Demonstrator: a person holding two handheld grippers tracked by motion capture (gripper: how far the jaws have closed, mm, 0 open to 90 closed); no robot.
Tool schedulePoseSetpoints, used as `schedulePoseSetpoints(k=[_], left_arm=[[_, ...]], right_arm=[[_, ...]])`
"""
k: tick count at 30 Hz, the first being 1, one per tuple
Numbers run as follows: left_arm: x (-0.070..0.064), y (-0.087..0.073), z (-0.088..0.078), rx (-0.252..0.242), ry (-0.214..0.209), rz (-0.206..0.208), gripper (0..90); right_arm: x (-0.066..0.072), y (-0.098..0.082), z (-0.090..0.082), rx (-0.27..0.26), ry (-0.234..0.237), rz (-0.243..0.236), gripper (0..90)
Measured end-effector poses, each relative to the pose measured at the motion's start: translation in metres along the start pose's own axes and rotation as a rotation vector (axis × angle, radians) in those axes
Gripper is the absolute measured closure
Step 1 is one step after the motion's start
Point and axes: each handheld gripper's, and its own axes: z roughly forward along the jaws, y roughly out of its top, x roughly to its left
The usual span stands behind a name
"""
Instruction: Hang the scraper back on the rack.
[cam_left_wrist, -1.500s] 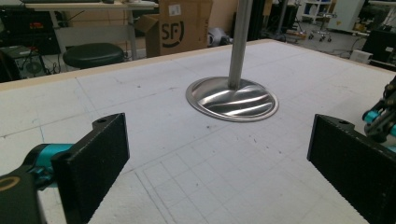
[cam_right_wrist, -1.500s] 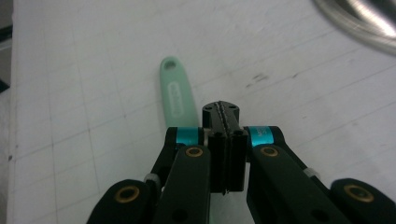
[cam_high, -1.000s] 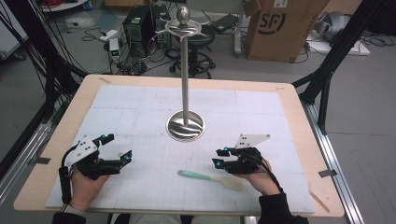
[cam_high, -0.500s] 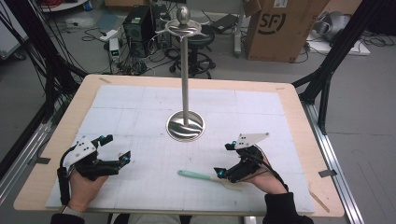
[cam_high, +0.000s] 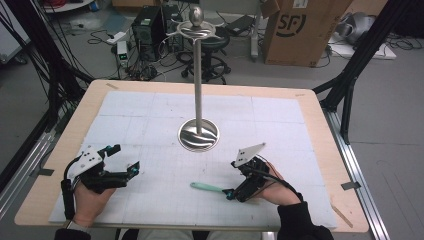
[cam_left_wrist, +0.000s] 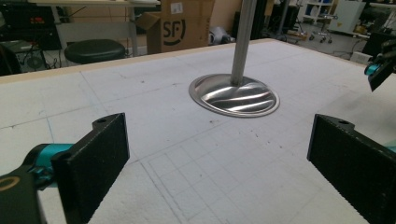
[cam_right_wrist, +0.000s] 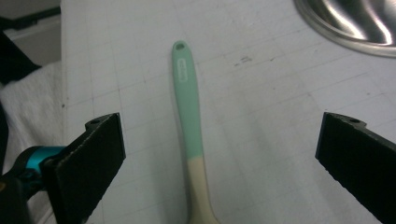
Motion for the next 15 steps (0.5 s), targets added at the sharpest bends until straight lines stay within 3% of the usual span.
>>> schedulePoseSetpoints(k=[11, 15], left_arm=[[-0.003, 0.002, 0.006, -0.007, -0.011, 0.008, 7.1], [-0.003, 0.002, 0.008, -0.01, -0.013, 0.011, 7.1]], right_arm=[[0.003, 0.017, 0.021, 0.243, 0.009, -0.095, 5.1], [0.006, 0.023, 0.024, 0.315, 0.019, -0.139, 22.4]])
